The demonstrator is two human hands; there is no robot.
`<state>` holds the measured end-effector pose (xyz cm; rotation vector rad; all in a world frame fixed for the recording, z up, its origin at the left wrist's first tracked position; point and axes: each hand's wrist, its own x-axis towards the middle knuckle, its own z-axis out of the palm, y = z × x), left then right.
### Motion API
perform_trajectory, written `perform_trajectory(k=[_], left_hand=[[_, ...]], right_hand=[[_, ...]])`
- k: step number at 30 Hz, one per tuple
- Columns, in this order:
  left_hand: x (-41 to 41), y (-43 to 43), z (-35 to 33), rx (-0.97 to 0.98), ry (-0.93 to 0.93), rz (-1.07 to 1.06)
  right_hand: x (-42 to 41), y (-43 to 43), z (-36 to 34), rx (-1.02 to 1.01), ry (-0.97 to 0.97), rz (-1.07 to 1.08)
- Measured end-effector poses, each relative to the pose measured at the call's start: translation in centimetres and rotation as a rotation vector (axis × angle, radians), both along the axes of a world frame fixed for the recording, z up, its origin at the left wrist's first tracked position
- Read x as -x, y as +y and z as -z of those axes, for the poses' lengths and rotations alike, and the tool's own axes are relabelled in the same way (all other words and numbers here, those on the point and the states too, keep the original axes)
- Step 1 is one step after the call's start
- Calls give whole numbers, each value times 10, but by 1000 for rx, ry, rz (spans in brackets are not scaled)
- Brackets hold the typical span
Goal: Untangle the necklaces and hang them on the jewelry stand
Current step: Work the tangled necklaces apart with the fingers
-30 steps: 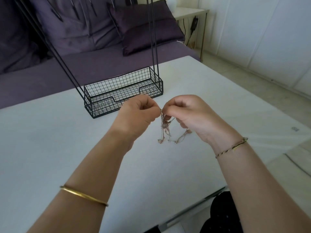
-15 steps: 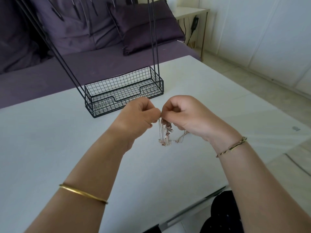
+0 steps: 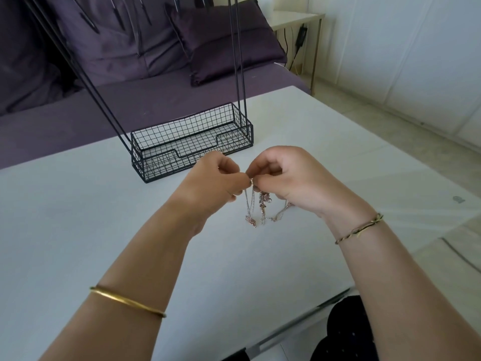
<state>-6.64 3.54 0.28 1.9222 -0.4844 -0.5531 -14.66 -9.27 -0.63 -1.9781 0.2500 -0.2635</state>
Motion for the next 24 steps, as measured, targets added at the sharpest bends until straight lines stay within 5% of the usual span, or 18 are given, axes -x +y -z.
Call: perform_trajectory(k=[7,18,24], left_hand=[[0,2,1,-31,-64,15],[2,5,-6,3,16,74],[3,3,-7,61,48,48]], right_hand=[[0,-1,1,82,50,30],[1,0,-3,-414,56,59],[-2,0,0,-445,92,83]])
